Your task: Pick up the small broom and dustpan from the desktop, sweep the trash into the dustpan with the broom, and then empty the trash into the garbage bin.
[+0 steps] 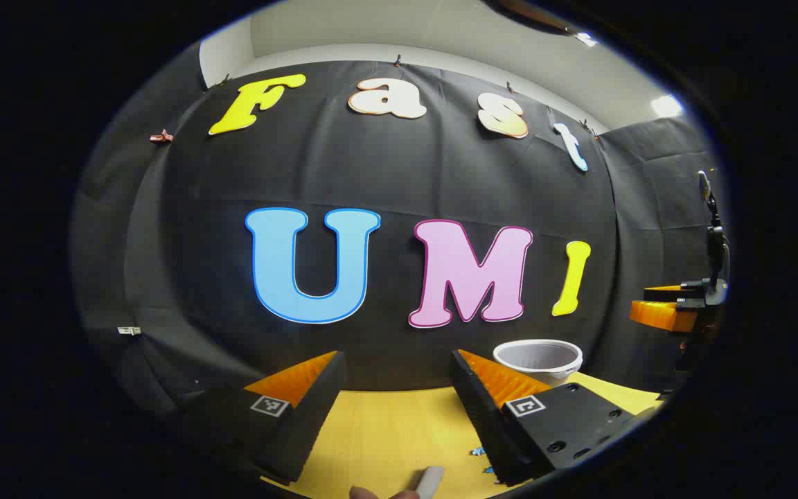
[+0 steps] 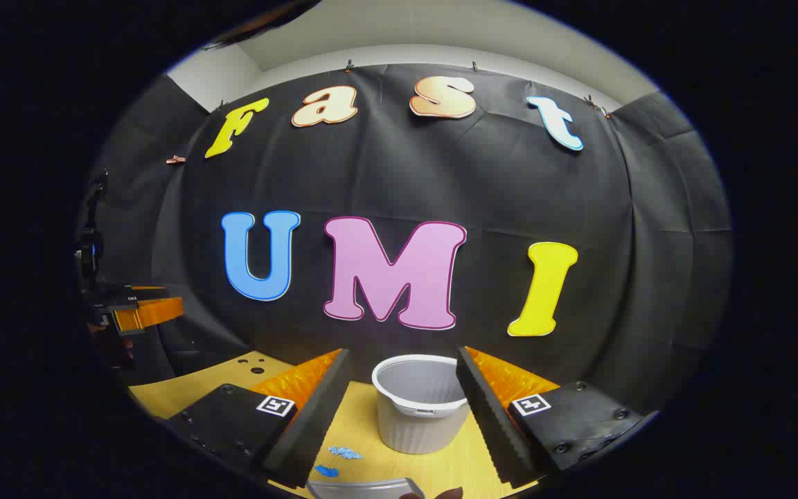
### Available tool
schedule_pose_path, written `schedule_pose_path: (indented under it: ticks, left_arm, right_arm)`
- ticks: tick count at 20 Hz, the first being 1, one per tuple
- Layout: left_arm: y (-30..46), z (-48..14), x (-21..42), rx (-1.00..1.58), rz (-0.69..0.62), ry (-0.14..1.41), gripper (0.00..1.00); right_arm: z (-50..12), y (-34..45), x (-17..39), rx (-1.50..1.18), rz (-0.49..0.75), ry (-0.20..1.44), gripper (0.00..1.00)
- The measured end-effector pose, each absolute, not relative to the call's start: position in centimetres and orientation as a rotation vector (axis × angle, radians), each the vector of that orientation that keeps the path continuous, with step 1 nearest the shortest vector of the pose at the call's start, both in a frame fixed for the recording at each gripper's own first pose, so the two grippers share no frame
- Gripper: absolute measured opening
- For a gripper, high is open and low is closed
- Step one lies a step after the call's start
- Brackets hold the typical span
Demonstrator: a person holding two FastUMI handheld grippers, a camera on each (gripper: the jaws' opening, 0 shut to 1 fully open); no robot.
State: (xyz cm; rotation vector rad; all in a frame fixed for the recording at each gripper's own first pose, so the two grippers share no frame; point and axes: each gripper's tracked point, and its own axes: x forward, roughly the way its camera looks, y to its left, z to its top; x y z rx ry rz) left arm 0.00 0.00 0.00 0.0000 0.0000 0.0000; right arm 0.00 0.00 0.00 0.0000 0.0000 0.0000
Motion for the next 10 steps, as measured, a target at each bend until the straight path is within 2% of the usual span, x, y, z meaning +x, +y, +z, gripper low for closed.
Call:
schedule_pose_path:
  ticks: [10]
  left_arm:
    - [-0.30, -0.74, -0.27, -0.003, -0.026, 0.032, 0.98]
  right_arm:
    - [-0.36, 0.59, -0.63, -0.015, 0.014, 0.027, 0.97]
